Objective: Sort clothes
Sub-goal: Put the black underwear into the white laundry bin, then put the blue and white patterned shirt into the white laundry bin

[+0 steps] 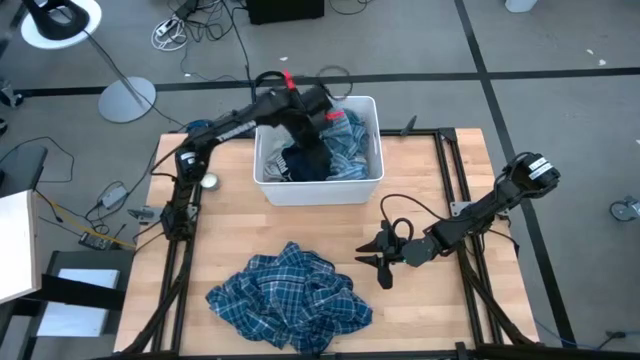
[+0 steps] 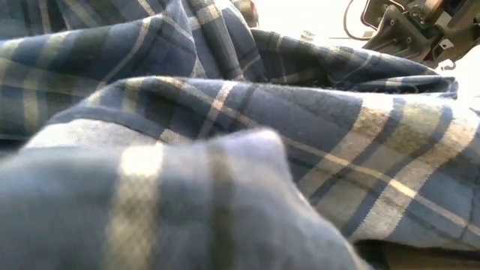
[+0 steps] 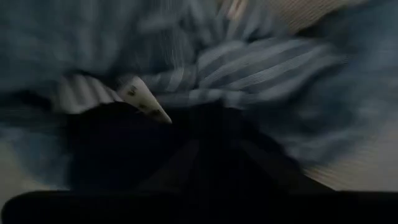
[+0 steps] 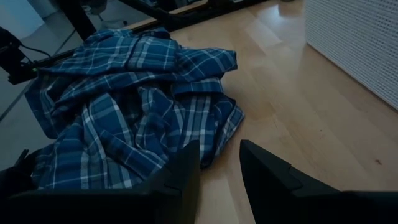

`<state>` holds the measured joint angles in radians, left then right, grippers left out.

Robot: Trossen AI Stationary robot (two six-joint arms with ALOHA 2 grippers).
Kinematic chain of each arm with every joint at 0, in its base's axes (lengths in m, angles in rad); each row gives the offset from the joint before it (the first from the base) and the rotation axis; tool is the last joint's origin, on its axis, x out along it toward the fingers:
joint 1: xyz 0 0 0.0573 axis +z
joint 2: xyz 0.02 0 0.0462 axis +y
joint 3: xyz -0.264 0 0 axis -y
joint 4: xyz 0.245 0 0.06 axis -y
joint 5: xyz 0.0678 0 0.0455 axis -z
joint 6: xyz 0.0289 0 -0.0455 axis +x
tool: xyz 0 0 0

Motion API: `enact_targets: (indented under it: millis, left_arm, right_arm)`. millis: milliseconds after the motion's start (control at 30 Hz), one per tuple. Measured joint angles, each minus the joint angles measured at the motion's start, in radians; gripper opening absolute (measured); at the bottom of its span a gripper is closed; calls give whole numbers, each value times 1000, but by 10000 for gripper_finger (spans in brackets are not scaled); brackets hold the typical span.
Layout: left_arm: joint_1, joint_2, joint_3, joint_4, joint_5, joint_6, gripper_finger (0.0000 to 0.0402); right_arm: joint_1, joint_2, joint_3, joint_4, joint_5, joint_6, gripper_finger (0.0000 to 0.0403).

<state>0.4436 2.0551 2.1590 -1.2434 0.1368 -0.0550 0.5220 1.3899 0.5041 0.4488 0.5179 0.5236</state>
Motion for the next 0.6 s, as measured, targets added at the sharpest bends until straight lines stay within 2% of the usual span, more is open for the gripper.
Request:
enact_targets:
  millis: [100, 167, 300, 400, 600]
  left_arm:
    - [-24, -13, 172, -107, -19, 16, 115]
    - [-54, -81, 181, -64, -35, 23, 115]
    - [-111, -289, 63, 44, -60, 29, 115]
    - [-183, -457, -47, 119, -149, 23, 115]
    - [-420, -816, -437, 377, -298, -36, 115]
  right_arm:
    - [0, 0, 0, -1, 0, 1, 115]
    - [0, 0, 0, -2, -3, 2, 115]
    - [0, 0, 0, -2, -13, 2, 115]
    - [0, 0, 0, -2, -19, 6, 115]
    - [0, 0, 0, 5, -19, 6, 115]
